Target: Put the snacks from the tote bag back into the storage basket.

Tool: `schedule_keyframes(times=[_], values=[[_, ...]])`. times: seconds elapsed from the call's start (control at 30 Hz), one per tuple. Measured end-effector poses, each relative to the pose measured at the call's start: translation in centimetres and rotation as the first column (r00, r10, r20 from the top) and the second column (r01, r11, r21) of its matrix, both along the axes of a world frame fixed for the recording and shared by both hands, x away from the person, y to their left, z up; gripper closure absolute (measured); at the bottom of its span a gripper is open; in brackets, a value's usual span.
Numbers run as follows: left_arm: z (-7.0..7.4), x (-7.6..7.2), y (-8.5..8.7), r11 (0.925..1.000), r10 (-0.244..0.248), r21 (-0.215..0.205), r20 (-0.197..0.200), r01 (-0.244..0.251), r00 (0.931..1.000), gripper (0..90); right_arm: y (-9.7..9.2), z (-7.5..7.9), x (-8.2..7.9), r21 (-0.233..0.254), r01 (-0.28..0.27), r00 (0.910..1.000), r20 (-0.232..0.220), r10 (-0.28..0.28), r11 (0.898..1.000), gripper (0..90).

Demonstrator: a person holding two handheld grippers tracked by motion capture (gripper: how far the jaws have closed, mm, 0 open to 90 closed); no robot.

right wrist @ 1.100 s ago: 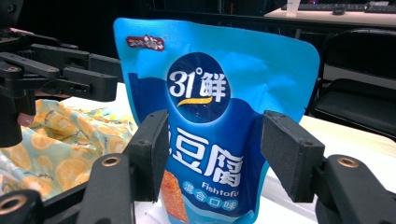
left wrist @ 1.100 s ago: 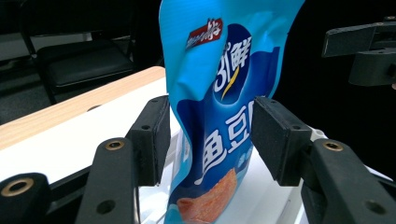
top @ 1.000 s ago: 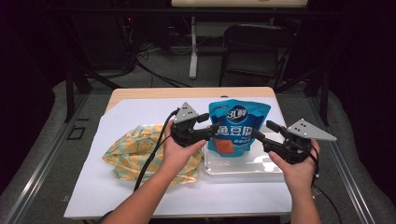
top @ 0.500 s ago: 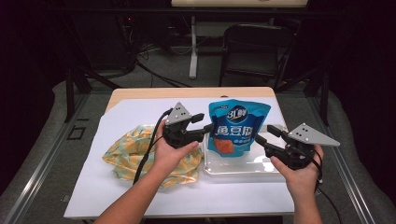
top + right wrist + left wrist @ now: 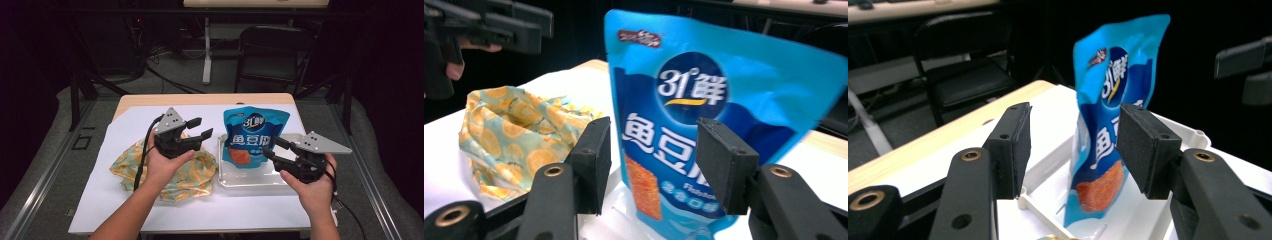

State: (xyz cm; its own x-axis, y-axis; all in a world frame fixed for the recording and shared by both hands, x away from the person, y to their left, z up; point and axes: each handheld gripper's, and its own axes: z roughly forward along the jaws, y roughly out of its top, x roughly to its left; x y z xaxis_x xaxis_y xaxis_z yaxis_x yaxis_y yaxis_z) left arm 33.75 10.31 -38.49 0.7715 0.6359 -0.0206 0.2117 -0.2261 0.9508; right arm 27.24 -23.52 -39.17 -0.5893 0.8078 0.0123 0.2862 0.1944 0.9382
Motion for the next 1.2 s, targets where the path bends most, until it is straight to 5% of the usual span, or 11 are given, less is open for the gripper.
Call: schedule_keyframes(times=[0.33, 0.63, 0.87, 1.07, 1.2], values=[[-0.1, -1.0, 4.4, 0.9970, 0.074, -0.021, -0.009, -0.074, 0.9972, 47.1, 4.0, -0.6, 0.1, -0.091, -0.077, 0.9969, -0.023, 0.076, 0.993, 46.0], [-1.0, -2.3, 7.7, 0.9896, 0.139, -0.037, -0.012, -0.139, 0.9902, 46.8, 5.4, -1.9, 0.0, -0.113, -0.127, 0.9918, -0.021, 0.126, 0.985, 46.6], [-2.0, -3.2, 10.3, 0.9777, 0.210, -0.007, -0.026, -0.210, 0.9774, 46.6, 6.0, -3.0, -0.3, -0.121, -0.148, 0.9889, -0.004, 0.148, 0.982, 47.6], [-3.7, -4.5, 13.5, 0.9573, 0.289, 0.005, -0.051, -0.289, 0.9560, 46.7, 5.9, -4.3, -0.2, -0.096, -0.149, 0.9888, -0.014, 0.148, 0.984, 49.1], [-4.8, -5.3, 15.1, 0.9513, 0.308, 0.012, -0.060, -0.308, 0.9495, 46.7, 6.1, -5.4, -0.1, -0.110, -0.166, 0.9861, -0.028, 0.164, 0.980, 49.2]])
